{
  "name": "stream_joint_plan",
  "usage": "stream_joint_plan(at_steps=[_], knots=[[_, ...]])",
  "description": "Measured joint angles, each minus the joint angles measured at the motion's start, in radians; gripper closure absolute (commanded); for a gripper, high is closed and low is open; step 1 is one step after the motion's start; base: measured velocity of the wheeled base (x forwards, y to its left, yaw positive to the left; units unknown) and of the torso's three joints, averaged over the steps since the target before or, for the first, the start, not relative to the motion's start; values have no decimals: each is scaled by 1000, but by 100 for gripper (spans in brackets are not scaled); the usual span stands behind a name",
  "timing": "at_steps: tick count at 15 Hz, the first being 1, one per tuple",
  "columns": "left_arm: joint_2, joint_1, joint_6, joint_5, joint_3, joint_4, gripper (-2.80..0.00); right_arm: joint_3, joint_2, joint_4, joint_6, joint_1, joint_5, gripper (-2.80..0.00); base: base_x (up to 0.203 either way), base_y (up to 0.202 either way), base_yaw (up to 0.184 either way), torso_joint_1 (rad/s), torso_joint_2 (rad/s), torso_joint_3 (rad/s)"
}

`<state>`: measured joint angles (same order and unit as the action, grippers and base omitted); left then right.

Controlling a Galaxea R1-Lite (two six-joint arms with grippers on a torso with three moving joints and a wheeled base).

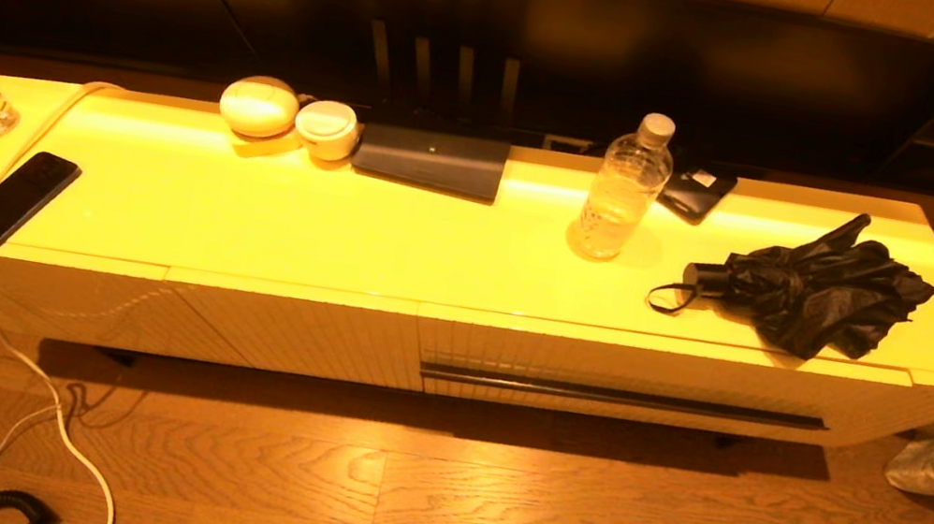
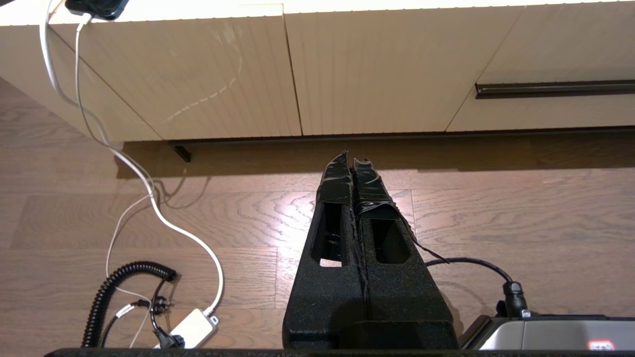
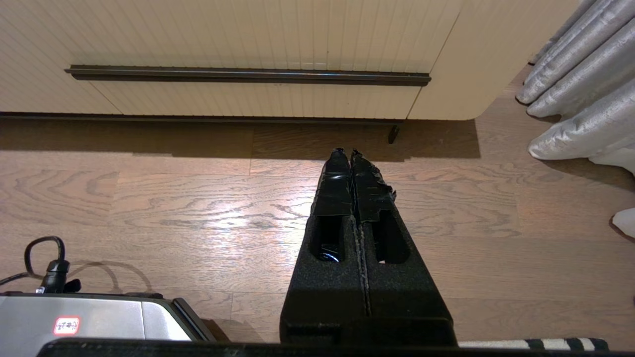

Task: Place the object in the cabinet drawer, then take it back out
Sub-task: Open the drawer

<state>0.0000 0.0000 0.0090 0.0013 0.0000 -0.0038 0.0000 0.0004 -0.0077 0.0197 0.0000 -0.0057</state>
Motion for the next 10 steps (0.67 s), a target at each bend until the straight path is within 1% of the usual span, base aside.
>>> stream_joint_plan(at_steps=[10], knots=[[0,0,1,0,0,0,0,0,0,0,0,0,0,0,0,0,0,0,0,0]])
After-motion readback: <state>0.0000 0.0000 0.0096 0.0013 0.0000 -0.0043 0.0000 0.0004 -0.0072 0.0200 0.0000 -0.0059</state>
